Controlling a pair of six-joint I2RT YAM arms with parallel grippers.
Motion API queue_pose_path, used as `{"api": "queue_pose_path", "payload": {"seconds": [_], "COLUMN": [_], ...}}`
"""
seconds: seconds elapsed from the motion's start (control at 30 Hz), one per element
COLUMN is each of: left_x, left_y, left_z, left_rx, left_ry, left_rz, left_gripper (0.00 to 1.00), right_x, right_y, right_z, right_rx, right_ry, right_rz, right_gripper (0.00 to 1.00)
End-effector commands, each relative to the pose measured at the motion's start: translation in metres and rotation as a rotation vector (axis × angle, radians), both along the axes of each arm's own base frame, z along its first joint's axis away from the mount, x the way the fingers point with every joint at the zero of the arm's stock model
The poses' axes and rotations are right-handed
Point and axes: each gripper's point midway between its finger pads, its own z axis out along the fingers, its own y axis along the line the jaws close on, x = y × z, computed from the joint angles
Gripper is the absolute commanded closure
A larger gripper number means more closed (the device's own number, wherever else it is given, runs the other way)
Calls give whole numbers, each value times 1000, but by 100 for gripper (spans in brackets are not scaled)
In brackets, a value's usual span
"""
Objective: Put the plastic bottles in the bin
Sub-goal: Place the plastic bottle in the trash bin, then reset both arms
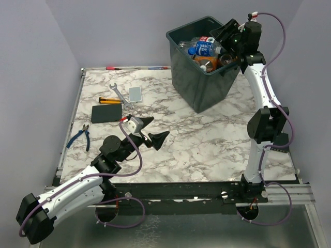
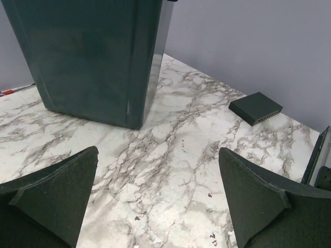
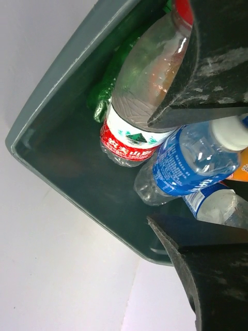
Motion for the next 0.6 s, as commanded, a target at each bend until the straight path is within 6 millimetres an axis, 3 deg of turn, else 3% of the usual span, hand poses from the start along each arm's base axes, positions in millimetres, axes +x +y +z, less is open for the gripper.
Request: {"api": "queue_pose_path", "payload": {"seconds": [0.0,0.33,0.4,0.57], "left_x": [-2,4,7,17], "left_y": [-3,1,3,13], "left_z": [8,5,4,1], "left_rx": [-12,-16,-15,-13], "left_ry": [-17,1,7,26], "left_rz": [-20,19,40,119], "left_gripper": [1,1,1,1], "right_x": [-16,-57,-72,-136], "right_y": [-16,-18,-12,12], "right_z": [40,101,114,163], "right_rx": [-51,-88,-115,-203], "right_ry": [-55,-163,-194,-361], "right_rz": [-48,-49,-30,-13], "right_gripper": [28,25,25,24]}}
